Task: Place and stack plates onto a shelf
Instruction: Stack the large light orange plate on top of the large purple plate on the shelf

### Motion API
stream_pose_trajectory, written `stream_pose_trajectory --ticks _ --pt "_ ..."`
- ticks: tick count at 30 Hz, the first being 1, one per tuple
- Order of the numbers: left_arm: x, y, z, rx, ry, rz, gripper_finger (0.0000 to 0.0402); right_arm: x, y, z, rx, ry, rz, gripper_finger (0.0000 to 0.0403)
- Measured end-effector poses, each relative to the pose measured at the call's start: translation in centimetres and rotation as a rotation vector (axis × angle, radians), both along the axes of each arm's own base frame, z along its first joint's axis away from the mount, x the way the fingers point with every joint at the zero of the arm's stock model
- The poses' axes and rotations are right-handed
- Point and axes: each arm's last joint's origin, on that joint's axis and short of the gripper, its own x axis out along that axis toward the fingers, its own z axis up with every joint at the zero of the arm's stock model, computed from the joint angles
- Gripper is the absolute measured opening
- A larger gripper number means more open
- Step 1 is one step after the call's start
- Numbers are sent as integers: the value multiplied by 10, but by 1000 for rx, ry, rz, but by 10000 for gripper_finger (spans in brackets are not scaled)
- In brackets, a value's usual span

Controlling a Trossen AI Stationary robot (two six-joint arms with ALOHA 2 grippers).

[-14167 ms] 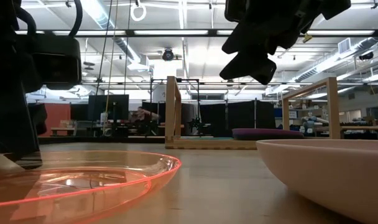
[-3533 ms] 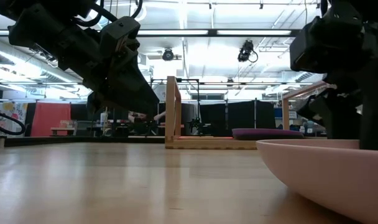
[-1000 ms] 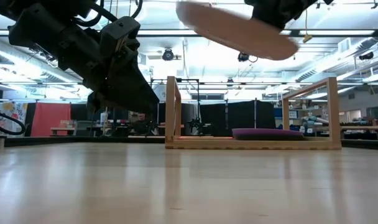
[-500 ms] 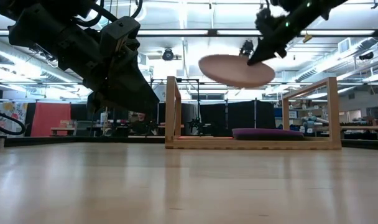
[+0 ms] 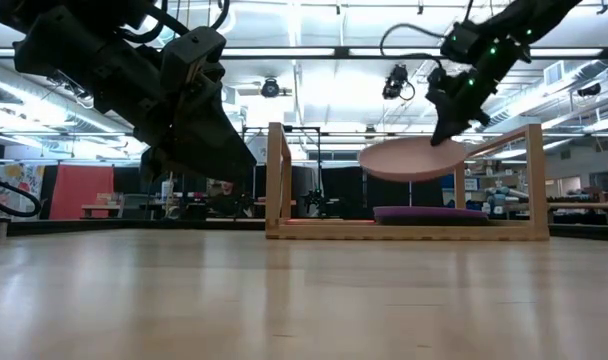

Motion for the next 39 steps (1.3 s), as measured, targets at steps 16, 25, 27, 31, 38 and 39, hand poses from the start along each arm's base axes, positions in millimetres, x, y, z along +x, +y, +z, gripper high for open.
stream_pose_trajectory --ticks 16,25,27,31,38,39 --pt "0 0 0 0 0 1 146 0 -15 -28 144 94 2 20" --pt "0 0 0 0 0 1 146 -2 -15 -28 116 136 -23 23" --pt "0 0 0 0 0 1 146 -2 -15 -28 116 136 -23 25" --pt "0 0 0 0 0 1 146 -2 -15 -28 115 137 -24 28" --pt "0 0 0 0 -1 2 146 -2 -15 -28 115 138 -25 30" --pt "0 0 0 0 -1 1 146 -2 -15 -28 115 138 -25 30"
